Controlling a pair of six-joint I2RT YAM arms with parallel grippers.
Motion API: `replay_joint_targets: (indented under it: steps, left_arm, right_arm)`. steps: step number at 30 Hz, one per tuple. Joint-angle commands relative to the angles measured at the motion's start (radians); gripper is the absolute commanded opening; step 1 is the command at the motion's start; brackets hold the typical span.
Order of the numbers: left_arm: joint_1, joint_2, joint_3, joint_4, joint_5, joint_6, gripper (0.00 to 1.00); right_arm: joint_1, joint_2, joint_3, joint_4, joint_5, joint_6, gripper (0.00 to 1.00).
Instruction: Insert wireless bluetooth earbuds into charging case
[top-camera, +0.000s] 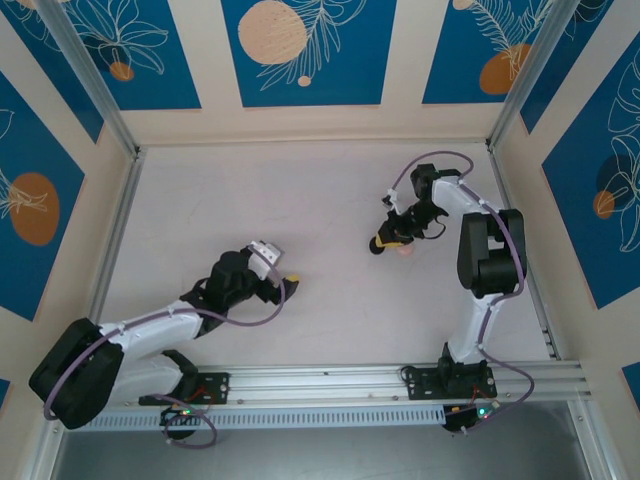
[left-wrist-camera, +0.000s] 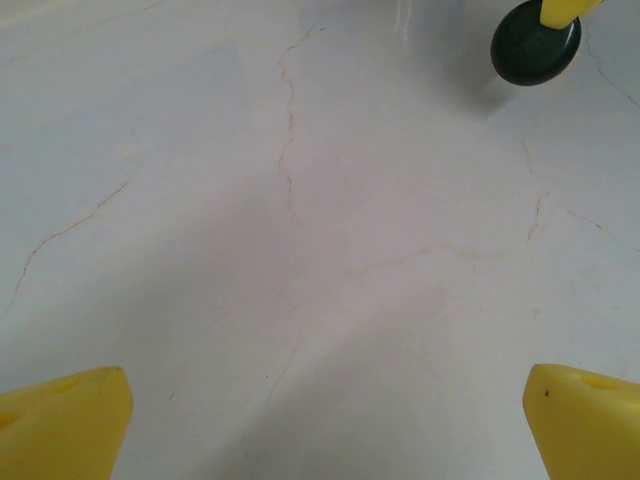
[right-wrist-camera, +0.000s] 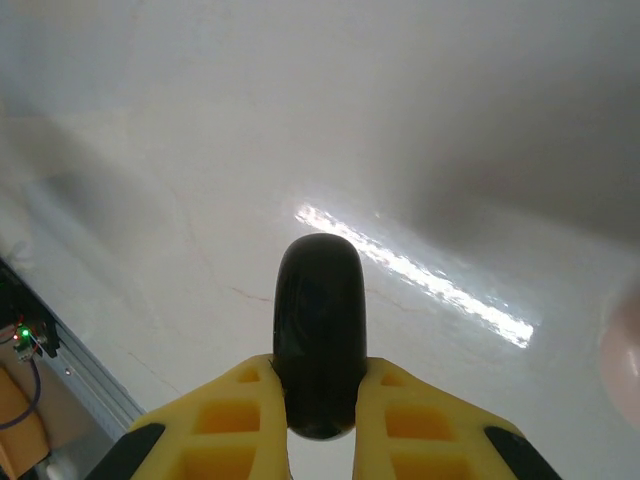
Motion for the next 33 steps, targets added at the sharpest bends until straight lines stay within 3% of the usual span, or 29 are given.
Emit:
replay_joint_targets:
  steps: [1, 15, 33]
  left_arm:
    - [-0.008, 0.007, 0.032, -0.007, 0.004, 0.001, 1.0]
    - [-0.009, 0.002, 0.034, -0.014, 0.0, 0.003, 1.0]
    - [-0.01, -0.006, 0.034, -0.028, -0.006, 0.008, 1.0]
  right_arm:
    - [-0.007, 0.03, 0.037, -0.044, -0.02, -0.013, 0.1]
    - [-0.036, 0.152, 0.126, -0.054, -0.083, -0.023, 0.14]
    - [-0.058, 0.217, 0.148, -0.093, -0.075, -0.032, 0.21]
